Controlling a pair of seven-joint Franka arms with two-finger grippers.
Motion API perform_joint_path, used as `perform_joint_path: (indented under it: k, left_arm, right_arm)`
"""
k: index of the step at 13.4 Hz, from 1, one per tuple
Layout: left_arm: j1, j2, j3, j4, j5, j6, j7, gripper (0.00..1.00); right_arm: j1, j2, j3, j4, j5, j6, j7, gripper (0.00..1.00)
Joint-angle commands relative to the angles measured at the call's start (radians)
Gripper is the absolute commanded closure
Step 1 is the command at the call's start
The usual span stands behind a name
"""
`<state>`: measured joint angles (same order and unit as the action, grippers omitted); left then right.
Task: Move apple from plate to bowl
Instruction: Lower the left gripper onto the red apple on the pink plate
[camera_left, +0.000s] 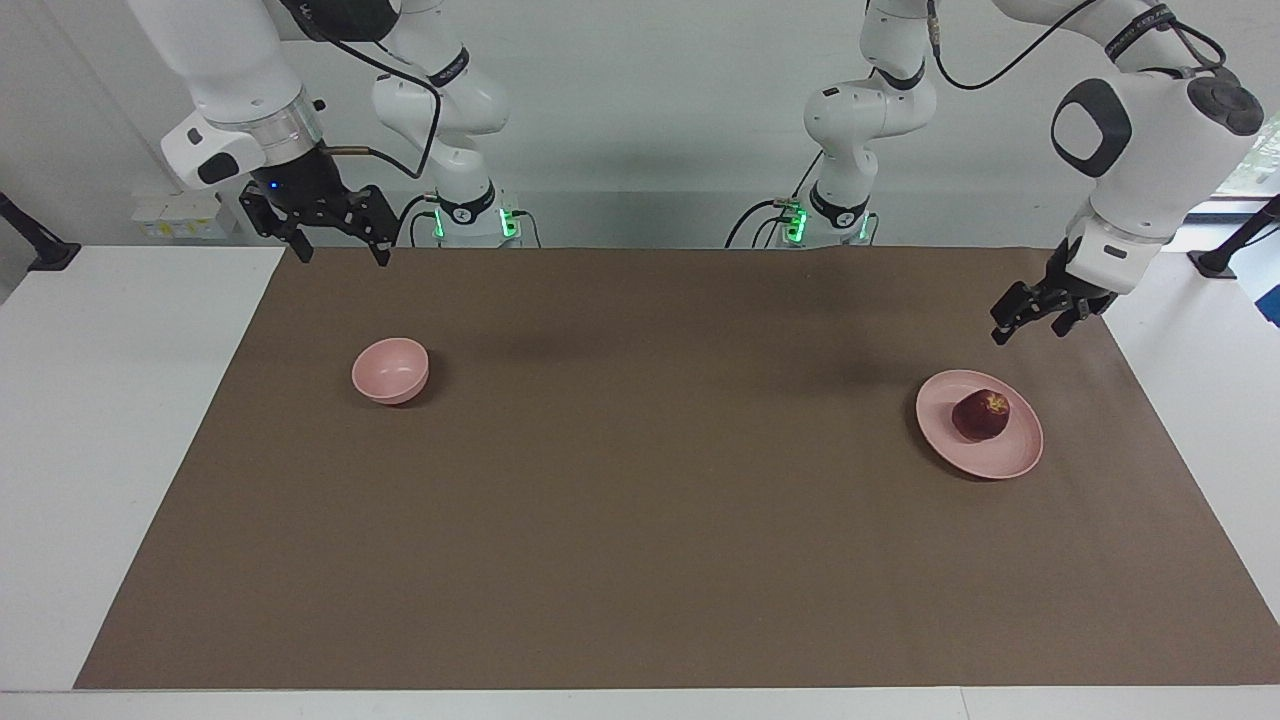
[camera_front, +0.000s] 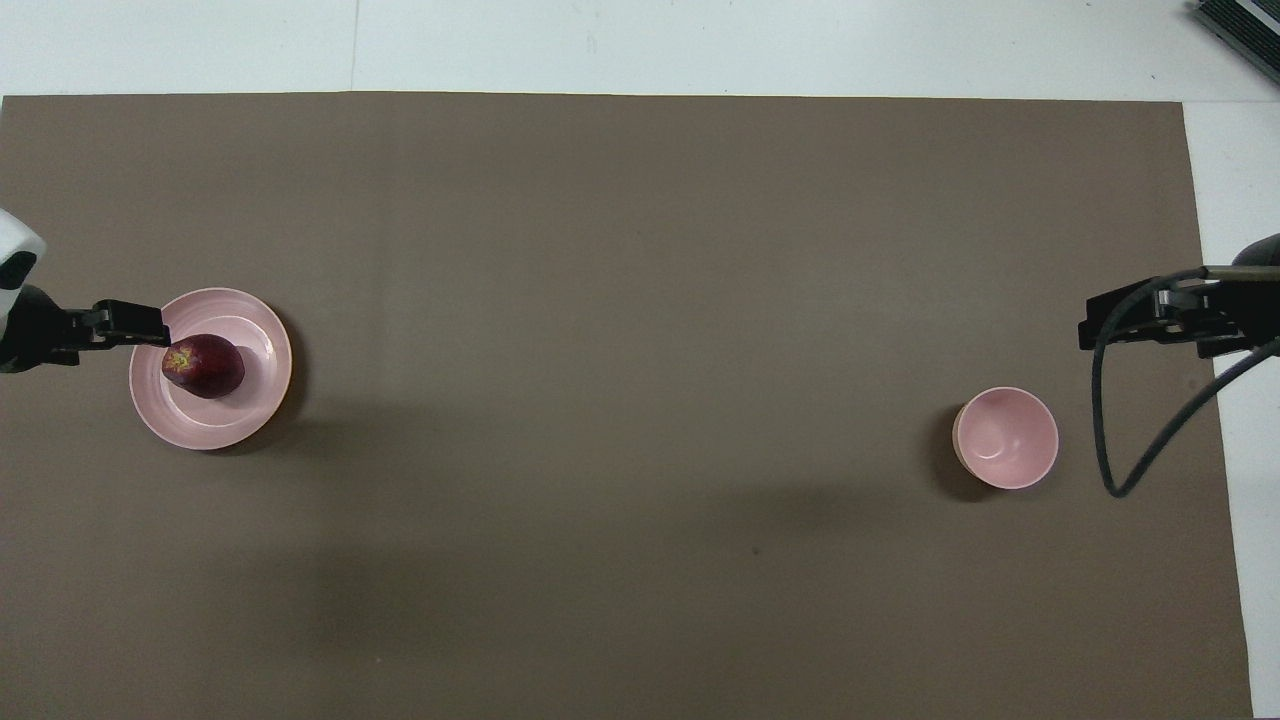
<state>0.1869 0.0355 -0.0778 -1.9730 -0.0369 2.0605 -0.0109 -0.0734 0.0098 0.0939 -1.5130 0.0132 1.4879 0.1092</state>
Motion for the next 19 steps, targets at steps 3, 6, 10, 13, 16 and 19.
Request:
perform_joint_path:
  k: [3,6,10,13,16,19]
  left_arm:
    - [0.020,0.092,-0.010,-0.050,0.014,0.122,0.008,0.00]
    - [0.022,0.113,-0.010,-0.105,0.014,0.200,0.006,0.00]
    - [0.037,0.129,-0.010,-0.138,0.014,0.274,0.009,0.00]
    - [0.042,0.151,-0.011,-0.139,0.014,0.326,0.009,0.00]
    - [0.031,0.162,-0.011,-0.139,0.014,0.331,-0.001,0.00]
    - [0.032,0.156,-0.011,-0.158,0.014,0.329,0.002,0.00]
  right_arm:
    - [-0.011,-0.019,0.004,-0.024,0.013,-0.015,0.001,0.00]
    - [-0.011,-0.042,0.004,-0.062,0.013,-0.005,0.006,0.00]
    - [-0.011,-0.059,0.004,-0.087,0.013,0.000,0.006,0.00]
    - [-0.008,-0.059,0.004,-0.088,0.014,0.008,0.017,0.00]
    - [-0.002,-0.077,0.006,-0.119,0.014,0.014,0.006,0.00]
    - [0.003,-0.083,0.010,-0.147,0.016,0.020,0.004,0.00]
